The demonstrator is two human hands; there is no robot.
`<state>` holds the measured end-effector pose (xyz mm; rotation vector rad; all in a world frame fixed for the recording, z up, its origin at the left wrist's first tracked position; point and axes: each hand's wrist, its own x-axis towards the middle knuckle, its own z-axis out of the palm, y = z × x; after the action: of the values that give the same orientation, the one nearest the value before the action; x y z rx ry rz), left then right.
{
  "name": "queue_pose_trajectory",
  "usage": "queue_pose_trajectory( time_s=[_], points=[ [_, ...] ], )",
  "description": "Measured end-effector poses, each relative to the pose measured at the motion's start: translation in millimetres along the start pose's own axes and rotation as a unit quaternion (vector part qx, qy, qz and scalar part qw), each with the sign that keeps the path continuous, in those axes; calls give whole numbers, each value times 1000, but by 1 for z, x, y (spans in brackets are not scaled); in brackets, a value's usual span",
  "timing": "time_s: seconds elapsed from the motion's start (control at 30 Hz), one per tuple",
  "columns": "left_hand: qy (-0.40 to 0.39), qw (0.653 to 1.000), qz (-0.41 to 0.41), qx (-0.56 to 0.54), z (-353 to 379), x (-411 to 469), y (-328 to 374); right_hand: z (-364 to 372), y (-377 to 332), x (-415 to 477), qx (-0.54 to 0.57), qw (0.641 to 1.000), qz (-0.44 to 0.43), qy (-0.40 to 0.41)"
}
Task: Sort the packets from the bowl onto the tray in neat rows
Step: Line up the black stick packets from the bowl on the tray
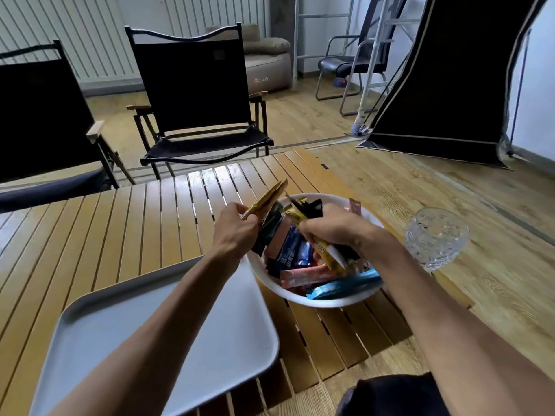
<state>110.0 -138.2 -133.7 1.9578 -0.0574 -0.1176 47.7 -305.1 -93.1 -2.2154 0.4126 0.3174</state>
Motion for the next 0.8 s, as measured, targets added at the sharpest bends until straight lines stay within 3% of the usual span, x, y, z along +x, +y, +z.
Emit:
queue_pose_trajectory(
  time_s=[0.2, 0.4, 0.7, 0.8],
  points=[
    [-15, 996, -63, -60, -13, 3, -3, -14, 18, 5, 67, 997, 27, 37],
    [-15, 995, -65, -74, -10, 2, 0, -25, 25, -1, 148, 986, 25, 67],
    [12, 999, 18, -48, -9, -3, 8, -20, 23, -9, 244, 962, -1, 118],
    [18, 990, 114, 78, 10, -7, 18, -21, 22, -7, 296, 938, -1, 182]
  ],
)
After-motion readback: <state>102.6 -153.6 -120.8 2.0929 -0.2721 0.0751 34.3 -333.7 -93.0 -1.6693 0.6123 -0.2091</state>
